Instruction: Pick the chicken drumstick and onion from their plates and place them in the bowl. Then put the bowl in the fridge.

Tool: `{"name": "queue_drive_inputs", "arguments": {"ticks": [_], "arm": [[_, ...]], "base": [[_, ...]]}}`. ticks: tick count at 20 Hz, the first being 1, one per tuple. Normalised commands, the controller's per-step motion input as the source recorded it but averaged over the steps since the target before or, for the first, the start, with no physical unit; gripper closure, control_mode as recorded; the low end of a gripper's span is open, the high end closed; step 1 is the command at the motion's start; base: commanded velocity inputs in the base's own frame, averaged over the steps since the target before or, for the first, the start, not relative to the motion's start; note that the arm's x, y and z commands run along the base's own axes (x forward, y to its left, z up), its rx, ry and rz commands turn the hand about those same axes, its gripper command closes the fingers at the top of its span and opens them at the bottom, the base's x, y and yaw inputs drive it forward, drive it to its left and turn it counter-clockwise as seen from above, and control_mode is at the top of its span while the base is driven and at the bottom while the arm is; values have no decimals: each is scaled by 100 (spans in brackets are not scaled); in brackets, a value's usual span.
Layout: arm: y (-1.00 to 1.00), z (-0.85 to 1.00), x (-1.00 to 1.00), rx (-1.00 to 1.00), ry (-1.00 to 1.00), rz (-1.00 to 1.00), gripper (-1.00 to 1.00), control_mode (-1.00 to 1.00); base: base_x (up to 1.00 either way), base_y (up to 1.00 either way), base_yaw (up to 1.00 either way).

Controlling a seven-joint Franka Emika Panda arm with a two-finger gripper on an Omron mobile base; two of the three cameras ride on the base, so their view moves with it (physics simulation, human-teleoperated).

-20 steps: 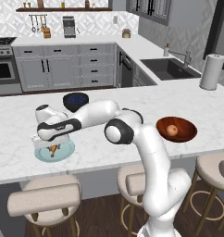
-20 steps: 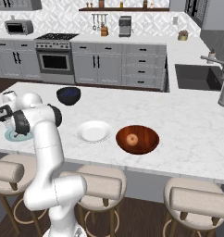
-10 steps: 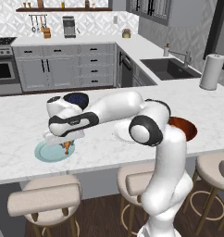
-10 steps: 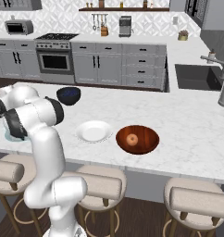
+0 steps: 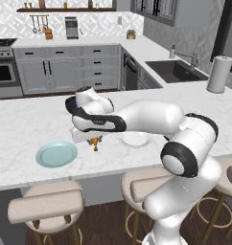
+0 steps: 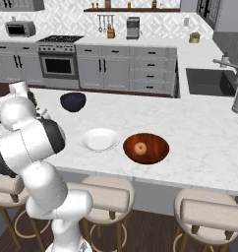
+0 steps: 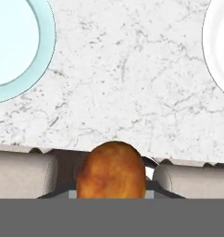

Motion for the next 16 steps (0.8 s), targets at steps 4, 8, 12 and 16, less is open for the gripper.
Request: {"name": "queue_drive_inputs", "arguments": {"ticks": [4, 8, 12, 16], "arm": [[-100, 29, -8, 0, 4, 0, 100, -100], [-100, 43, -28, -2, 0, 0, 100, -100], [-100, 29, -18, 0, 0, 0, 100, -100], [-100, 4, -5, 0, 0, 0, 100, -100]], "base": [[0, 0, 0], [0, 0, 0], [0, 0, 0], [0, 0, 0]]}}
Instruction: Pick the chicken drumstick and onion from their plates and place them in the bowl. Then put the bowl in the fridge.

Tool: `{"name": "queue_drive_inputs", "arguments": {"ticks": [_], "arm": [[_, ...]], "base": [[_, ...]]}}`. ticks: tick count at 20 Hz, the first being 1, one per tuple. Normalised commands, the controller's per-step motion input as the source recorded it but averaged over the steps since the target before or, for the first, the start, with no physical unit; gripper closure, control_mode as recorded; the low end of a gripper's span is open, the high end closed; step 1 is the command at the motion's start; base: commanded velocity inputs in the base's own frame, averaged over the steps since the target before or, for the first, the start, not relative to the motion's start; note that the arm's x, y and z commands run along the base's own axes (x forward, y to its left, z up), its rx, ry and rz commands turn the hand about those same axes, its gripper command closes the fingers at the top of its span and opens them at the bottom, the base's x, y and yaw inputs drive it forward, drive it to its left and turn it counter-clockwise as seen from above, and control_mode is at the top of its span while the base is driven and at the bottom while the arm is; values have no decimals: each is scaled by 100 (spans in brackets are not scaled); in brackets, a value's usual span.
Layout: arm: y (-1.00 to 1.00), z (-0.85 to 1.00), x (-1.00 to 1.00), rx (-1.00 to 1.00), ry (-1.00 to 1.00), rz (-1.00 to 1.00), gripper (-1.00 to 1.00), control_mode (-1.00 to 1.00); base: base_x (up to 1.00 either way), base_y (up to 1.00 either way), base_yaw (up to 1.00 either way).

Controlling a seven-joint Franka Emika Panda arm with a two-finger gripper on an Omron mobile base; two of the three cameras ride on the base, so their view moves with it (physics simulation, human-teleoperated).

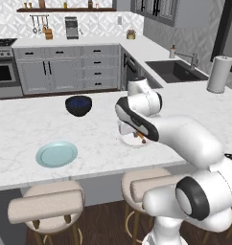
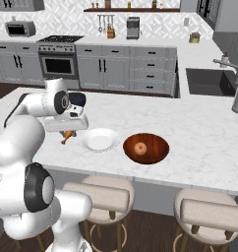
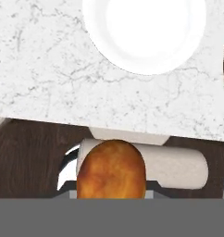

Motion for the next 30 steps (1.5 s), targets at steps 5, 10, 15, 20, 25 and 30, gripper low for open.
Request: {"name": "queue_drive_inputs", "arguments": {"ticks": [5, 10, 15, 20, 25, 30], "arm": [[-100, 6, -4, 2, 3, 1, 100, -100], [-100, 30, 3, 9, 2, 5, 100, -100], [-90, 32, 24, 10, 9, 2, 100, -100], [-69, 5, 41, 7, 0, 4, 100, -100], [-47, -38, 46, 0, 0, 1, 100, -100], [-45, -66, 51, 0, 0, 0, 100, -100]], "base": [[0, 0, 0], [0, 0, 0], [0, 0, 0], [0, 0, 0], [0, 0, 0], [0, 0, 0]]}}
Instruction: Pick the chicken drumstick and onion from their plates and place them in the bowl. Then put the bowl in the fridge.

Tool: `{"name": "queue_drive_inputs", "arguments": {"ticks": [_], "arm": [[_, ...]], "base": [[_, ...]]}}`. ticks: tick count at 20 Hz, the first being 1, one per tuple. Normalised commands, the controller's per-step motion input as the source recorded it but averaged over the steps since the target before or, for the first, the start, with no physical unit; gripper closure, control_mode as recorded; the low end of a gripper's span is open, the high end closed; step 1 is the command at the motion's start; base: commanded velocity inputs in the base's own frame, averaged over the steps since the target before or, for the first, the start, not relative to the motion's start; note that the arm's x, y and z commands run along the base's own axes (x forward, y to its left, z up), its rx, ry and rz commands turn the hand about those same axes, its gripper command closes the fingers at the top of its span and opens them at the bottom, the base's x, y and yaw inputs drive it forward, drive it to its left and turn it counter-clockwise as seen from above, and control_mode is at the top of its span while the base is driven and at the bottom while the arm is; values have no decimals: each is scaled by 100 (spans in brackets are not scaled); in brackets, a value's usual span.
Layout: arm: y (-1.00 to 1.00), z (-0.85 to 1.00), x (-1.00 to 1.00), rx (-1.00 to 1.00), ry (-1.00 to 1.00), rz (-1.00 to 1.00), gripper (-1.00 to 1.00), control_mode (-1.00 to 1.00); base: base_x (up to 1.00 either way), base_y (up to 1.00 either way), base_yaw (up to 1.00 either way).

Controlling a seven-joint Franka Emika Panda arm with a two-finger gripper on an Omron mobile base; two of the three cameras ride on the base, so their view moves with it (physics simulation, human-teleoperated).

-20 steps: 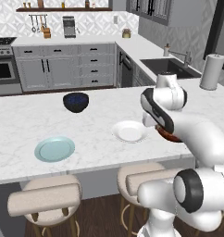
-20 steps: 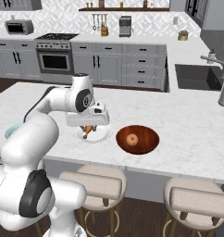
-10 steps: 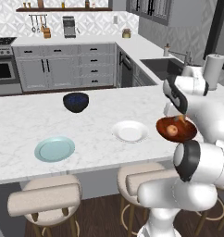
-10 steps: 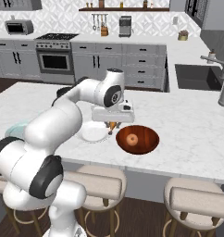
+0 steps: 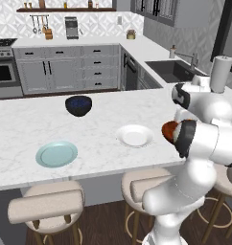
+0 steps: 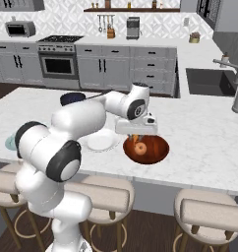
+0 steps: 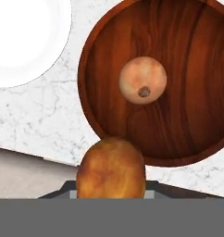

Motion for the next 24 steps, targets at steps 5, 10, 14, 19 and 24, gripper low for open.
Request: {"name": "queue_drive_inputs", "arguments": {"ticks": [5, 10, 14, 19, 24], "arm": [[-48, -28, 61, 1, 1, 0, 100, -100], [-36, -24, 28, 0, 0, 1, 100, -100], [-2, -42, 0, 0, 0, 0, 100, -100], [0, -54, 6, 0, 0, 0, 100, -100], [0, -47, 18, 0, 0, 0, -100, -100]], "base": [[0, 0, 0], [0, 0, 0], [0, 0, 0], [0, 0, 0], [0, 0, 0]]}}
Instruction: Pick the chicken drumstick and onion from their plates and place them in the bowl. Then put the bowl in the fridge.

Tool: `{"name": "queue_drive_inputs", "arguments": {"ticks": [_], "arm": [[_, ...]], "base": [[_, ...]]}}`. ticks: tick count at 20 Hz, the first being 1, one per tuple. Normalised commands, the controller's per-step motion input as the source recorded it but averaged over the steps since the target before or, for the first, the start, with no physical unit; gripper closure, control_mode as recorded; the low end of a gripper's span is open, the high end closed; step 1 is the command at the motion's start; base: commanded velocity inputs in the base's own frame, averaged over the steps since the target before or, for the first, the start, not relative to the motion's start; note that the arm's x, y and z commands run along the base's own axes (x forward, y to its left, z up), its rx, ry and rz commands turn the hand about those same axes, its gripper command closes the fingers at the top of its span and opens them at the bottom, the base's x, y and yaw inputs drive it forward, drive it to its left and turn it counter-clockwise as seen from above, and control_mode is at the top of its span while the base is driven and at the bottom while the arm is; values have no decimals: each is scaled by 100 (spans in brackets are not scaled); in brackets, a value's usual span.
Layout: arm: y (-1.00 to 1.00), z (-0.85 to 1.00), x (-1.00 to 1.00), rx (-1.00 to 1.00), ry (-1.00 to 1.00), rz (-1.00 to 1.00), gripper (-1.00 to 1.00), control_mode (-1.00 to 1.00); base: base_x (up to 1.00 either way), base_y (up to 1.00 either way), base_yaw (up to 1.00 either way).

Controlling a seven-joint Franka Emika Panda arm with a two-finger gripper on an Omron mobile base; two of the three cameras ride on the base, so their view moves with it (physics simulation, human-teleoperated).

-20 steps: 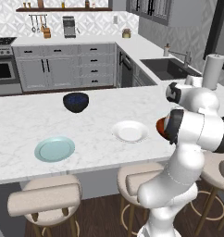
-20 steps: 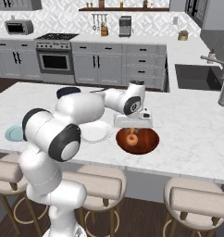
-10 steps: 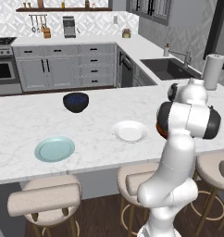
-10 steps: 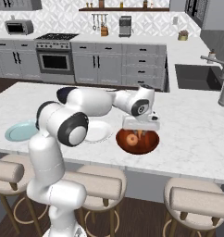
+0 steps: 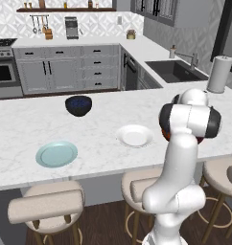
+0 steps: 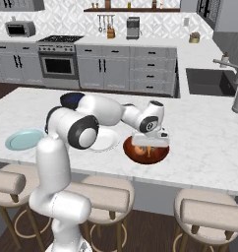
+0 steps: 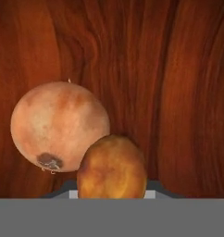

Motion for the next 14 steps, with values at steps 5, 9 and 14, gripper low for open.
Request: {"name": "queue_drive_inputs", "arguments": {"ticks": [5, 9, 14], "arm": [[3, -3, 4, 0, -4, 0, -100, -100], [0, 0, 10, 0, -12, 0, -100, -100], [-4, 38, -13, 1, -10, -8, -100, -100]], "base": [[0, 0, 0], [0, 0, 0], [0, 0, 0]]}}
